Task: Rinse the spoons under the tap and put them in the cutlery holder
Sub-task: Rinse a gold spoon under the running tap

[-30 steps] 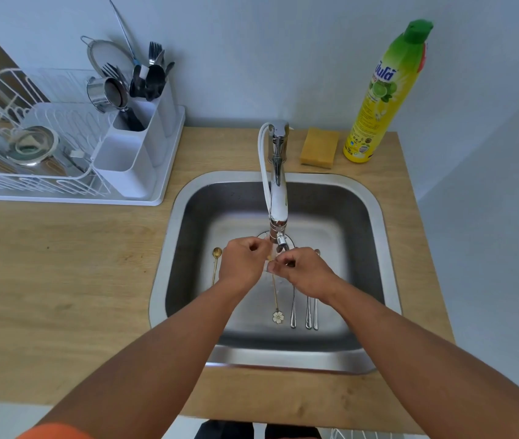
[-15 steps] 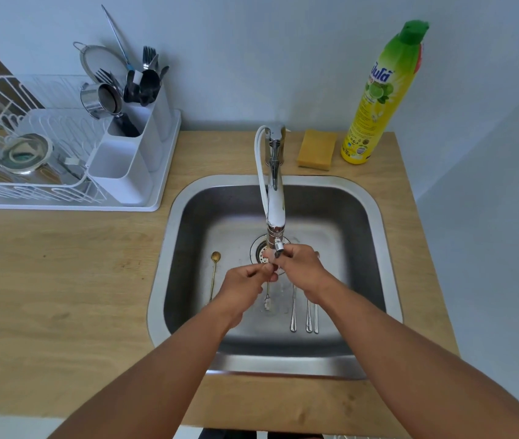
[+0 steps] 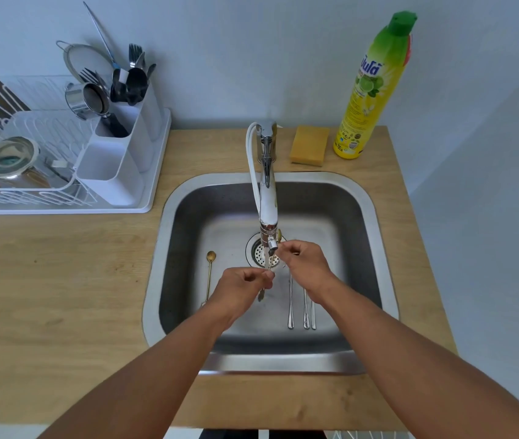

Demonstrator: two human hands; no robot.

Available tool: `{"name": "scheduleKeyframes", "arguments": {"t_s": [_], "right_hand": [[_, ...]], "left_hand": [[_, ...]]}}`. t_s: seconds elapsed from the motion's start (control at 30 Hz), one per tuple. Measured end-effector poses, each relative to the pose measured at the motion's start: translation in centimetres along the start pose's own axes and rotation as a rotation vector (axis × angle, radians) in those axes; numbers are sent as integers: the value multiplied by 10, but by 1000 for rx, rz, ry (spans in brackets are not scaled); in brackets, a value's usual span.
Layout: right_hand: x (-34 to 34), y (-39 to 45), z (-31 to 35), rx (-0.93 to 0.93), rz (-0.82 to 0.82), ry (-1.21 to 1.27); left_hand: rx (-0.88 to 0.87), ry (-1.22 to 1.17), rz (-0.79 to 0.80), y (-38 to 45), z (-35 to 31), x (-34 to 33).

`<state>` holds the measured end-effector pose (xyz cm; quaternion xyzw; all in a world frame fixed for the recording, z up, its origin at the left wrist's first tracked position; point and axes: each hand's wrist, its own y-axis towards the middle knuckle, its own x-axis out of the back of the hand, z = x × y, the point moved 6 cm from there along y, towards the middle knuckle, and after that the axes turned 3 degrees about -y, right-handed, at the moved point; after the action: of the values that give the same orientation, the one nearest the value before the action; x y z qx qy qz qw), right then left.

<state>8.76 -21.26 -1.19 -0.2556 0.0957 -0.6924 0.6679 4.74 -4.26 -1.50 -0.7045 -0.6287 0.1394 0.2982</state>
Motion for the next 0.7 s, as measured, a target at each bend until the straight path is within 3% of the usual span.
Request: {"name": "scheduleKeyframes", "arguments": {"t_s": [0.33, 0.57, 0.7], "right_hand": [[-16, -13, -11, -7, 86, -55], [-7, -3, 6, -13, 7, -47], [-17, -6, 5, -29, 37, -45]], "left_hand": [[70, 17, -35, 6, -11, 9], [122, 28, 30, -2, 6, 3], [136, 7, -11, -3, 10, 12]]}}
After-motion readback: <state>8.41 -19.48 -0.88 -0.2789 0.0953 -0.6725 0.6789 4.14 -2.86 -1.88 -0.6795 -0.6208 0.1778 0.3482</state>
